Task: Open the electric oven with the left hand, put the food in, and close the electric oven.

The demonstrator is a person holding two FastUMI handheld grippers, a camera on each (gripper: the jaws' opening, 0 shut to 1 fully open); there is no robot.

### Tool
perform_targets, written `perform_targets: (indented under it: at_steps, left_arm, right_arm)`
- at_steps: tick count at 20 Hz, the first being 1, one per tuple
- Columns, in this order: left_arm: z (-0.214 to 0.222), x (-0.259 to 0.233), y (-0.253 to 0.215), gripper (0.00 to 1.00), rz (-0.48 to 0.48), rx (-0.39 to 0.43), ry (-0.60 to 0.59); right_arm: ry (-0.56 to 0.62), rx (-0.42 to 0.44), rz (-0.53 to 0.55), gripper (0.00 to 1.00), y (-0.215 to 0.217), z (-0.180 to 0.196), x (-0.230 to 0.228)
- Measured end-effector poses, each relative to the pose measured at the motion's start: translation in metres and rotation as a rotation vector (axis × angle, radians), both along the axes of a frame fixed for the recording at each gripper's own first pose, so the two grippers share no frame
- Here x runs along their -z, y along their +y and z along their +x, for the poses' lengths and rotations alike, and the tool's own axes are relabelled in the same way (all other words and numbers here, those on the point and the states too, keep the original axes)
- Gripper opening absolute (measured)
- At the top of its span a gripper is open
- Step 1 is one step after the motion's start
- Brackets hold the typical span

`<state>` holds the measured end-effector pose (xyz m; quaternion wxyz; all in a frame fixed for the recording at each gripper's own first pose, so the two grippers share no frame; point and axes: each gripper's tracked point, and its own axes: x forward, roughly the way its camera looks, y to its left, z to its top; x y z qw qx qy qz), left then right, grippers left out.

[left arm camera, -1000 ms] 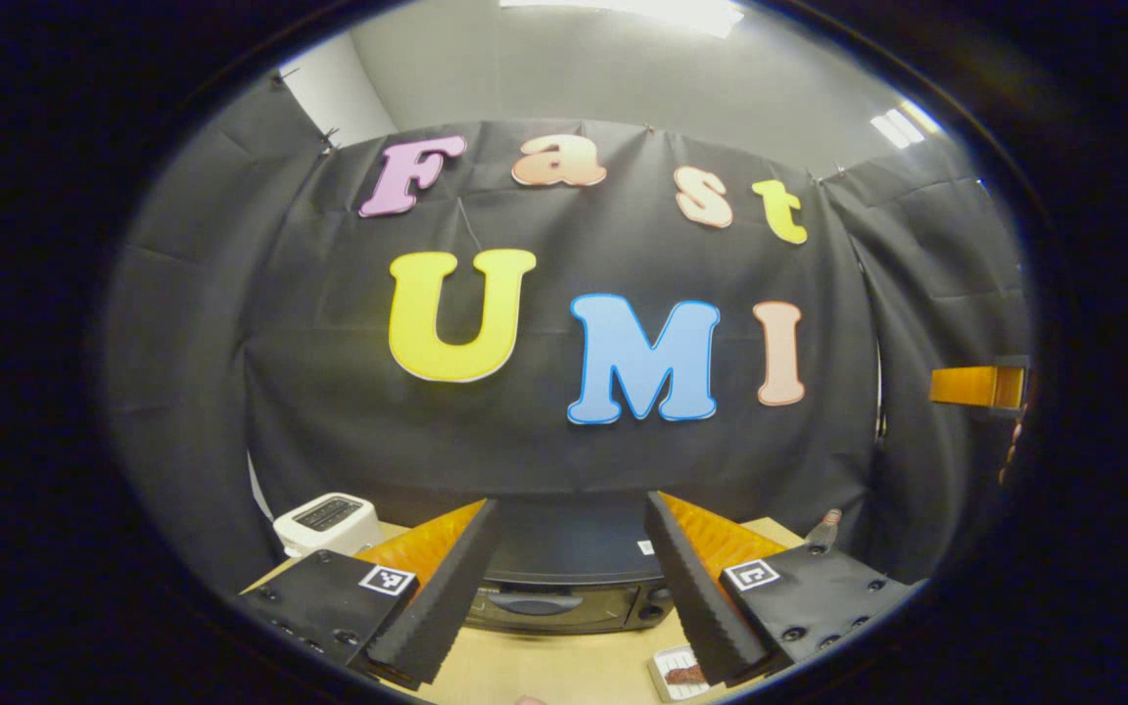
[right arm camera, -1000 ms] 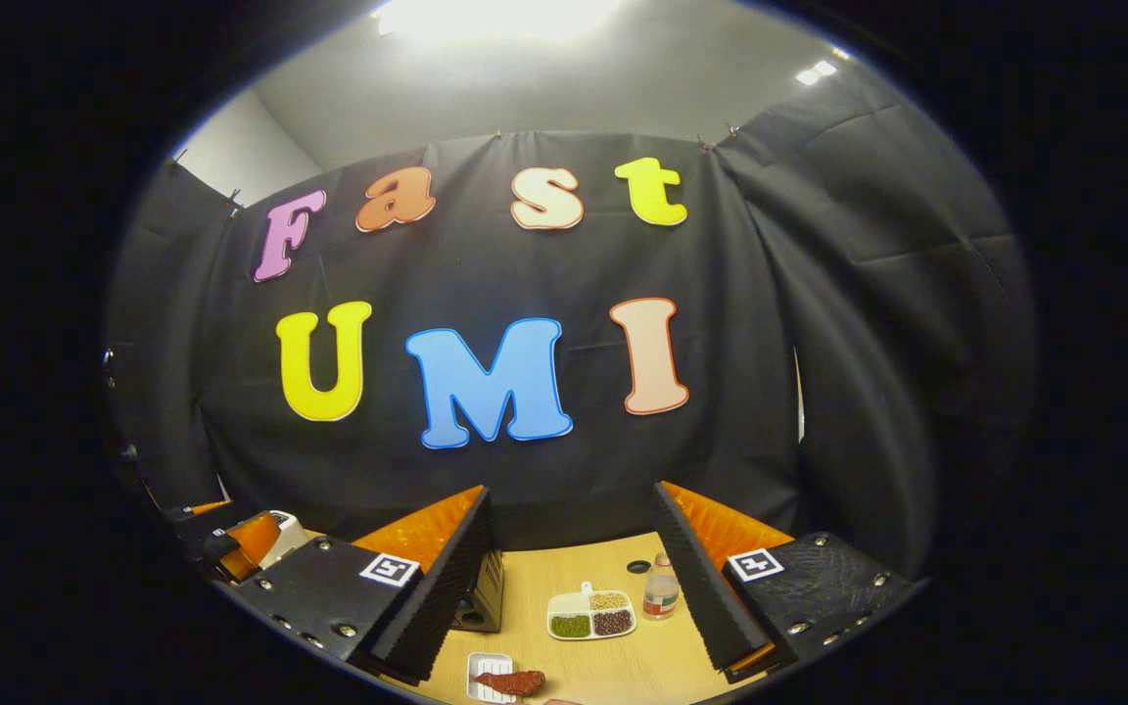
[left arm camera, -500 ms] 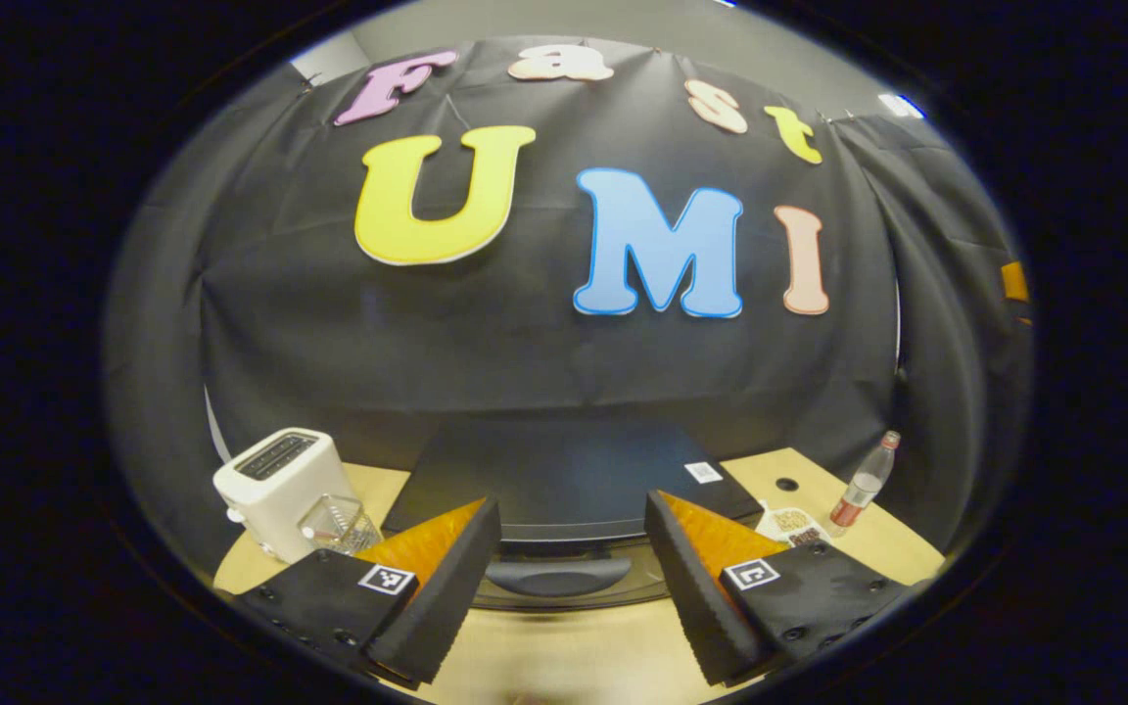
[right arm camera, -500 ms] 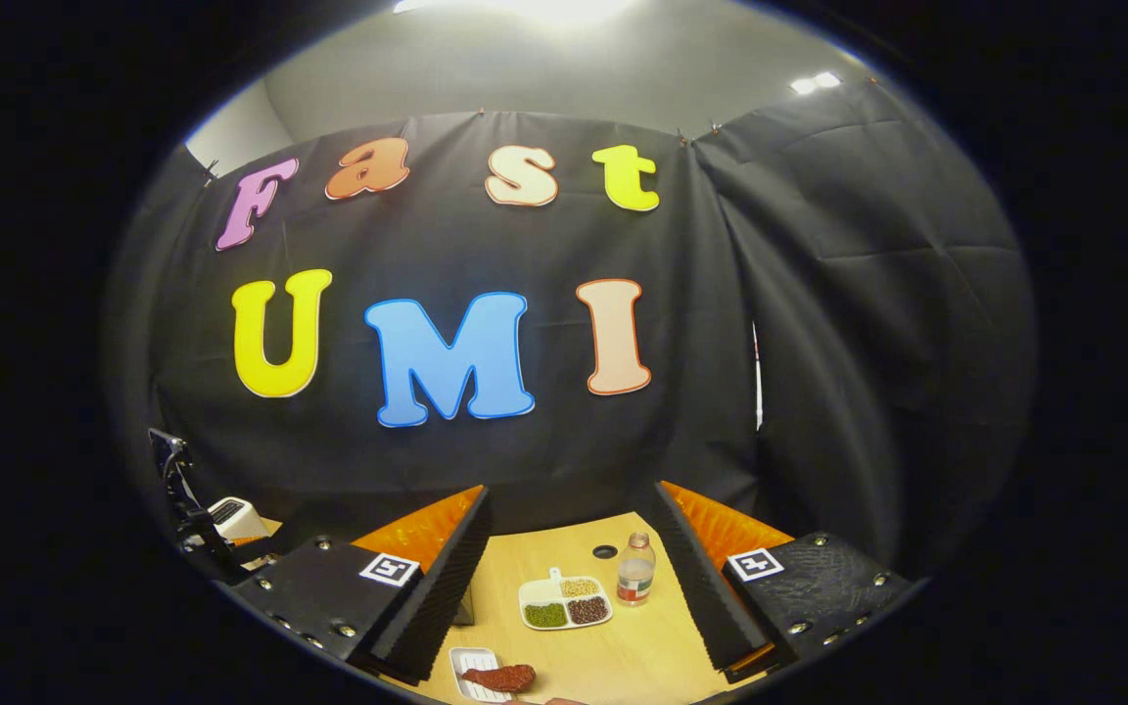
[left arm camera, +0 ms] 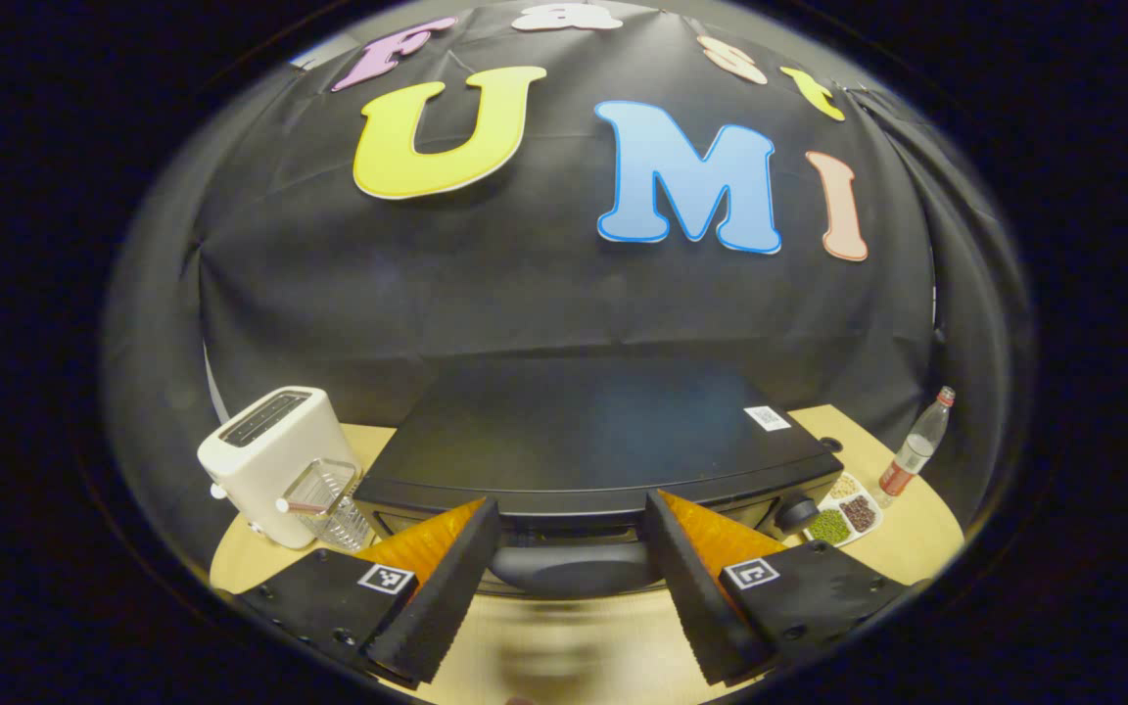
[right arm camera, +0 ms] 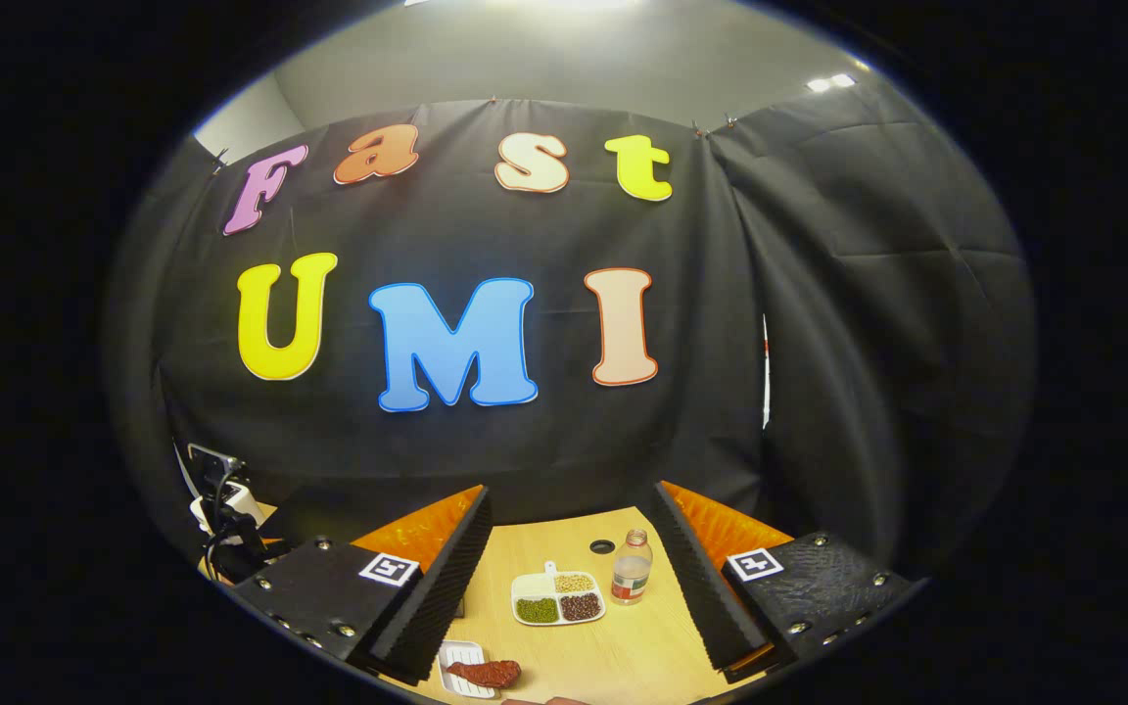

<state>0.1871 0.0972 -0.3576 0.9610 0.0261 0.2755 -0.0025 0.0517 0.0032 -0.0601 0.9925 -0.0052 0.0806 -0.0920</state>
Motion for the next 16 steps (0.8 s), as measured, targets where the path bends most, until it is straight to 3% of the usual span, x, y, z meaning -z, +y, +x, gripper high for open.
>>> perform_targets:
  at_steps: [5,6,7,15,16]
  left_arm:
    - [-0.008,0.006,-0.003,1.00,0.034,-0.002,0.000]
    - [-0.009,0.006,-0.004,0.94,0.037,-0.003,-0.006]
    - [-0.011,0.007,-0.005,1.00,0.033,-0.005,-0.002]
    - [-0.055,0.017,-0.007,1.00,0.028,0.019,0.024]
    - [-0.060,0.019,-0.007,0.94,0.022,0.020,0.030]
  right_arm:
    - [0.007,-0.034,0.002,0.99,0.003,0.009,0.003]
    - [0.011,-0.043,0.009,0.99,0.007,0.011,0.004]
    - [0.015,-0.054,0.016,0.99,0.009,0.012,0.007]
    - [0.024,-0.101,0.010,0.99,0.023,0.014,0.011]
    - [0.030,-0.104,0.012,0.99,0.024,0.015,0.013]
